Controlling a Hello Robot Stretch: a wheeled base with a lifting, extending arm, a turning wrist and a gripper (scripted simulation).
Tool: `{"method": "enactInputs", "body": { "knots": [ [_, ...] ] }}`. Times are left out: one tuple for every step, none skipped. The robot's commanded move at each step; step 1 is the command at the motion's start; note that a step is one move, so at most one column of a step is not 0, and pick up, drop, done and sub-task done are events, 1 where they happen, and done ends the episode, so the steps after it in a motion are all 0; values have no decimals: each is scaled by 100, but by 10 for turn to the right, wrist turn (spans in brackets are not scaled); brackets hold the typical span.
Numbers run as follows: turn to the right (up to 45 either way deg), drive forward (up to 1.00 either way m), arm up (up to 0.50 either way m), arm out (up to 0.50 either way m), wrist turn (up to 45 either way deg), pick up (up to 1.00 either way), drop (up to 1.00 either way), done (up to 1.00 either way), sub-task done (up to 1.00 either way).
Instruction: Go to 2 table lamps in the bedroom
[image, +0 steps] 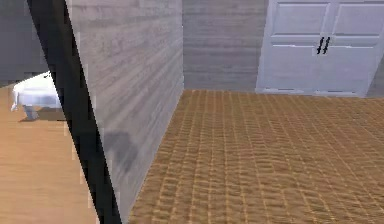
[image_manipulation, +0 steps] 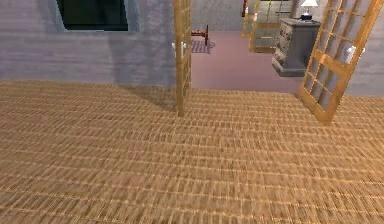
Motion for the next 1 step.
{"method": "enactInputs", "body": {
  "knots": [
    [0, 30, 0, 0, 0, 0, 0, 0, 0]
  ]
}}
